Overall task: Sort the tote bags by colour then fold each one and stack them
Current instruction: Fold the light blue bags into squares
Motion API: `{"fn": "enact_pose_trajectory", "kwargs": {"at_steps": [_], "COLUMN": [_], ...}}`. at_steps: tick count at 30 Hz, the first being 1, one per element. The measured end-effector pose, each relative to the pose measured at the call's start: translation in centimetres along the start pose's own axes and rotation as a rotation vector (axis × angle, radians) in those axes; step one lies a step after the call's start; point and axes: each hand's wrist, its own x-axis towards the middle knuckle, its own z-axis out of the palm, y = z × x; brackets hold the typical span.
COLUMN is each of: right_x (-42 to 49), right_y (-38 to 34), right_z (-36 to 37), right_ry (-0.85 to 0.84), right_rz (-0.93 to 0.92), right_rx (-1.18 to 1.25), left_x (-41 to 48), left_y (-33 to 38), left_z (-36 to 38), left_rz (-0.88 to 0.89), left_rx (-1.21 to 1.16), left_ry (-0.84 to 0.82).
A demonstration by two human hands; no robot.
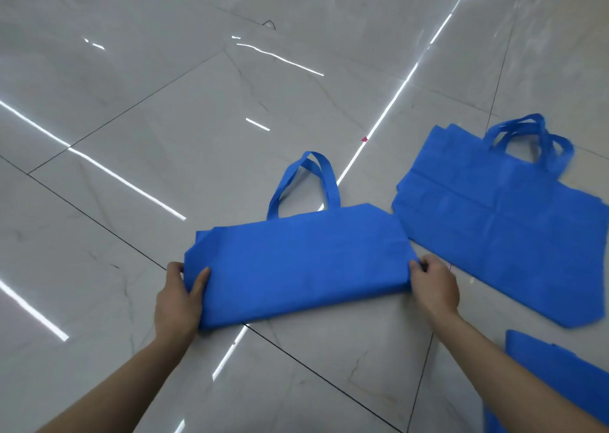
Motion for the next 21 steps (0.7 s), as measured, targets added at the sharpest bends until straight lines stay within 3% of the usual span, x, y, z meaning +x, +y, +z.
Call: {"fn": "enact_pose_trajectory", "kwargs": {"at_steps": [2, 4, 6, 8, 10, 12, 14, 16, 21], "right_x": [-0.8, -1.9, -2.9, -3.4, -3.5, -3.9, -5.6, -8.3, -10.7], "right_y": [-0.2, -0.5, -0.5, -0.5, -0.8, -1.9, -4.3, -7.6, -10.6], "right_z": [1.1, 1.9, 2.0, 2.2, 2.6, 3.7, 6.0, 9.1, 14.2], "right_ry": [0.029, 0.077, 0.111, 0.159, 0.262, 0.361, 0.277, 0.079, -0.32], "right_rz": [0.085, 0.099, 0.088, 0.036, -0.164, -0.568, -0.939, -1.098, -0.984], "right_rx": [-0.095, -0.121, -0.197, -0.325, -0.385, -0.379, -0.315, -0.279, -0.509], "left_x": [-0.2, -0.3, -0.3, 0.1, 0.2, -0.1, -0.2, 0.1, 0.1], "left_y": [0.7, 1.6, 2.0, 1.5, 0.3, -0.4, -0.8, -1.0, -1.1], "left_z": [0.6, 1.6, 2.7, 3.6, 4.3, 4.7, 4.9, 5.1, 5.0], "left_rz": [0.048, 0.229, 0.42, 0.396, 0.296, 0.309, 0.351, 0.344, 0.344], "left_rx": [0.167, 0.305, 0.476, 0.591, 0.623, 0.616, 0.611, 0.61, 0.642], "left_ry": [0.13, 0.217, 0.179, 0.039, -0.032, -0.01, 0.032, 0.043, 0.05]}}
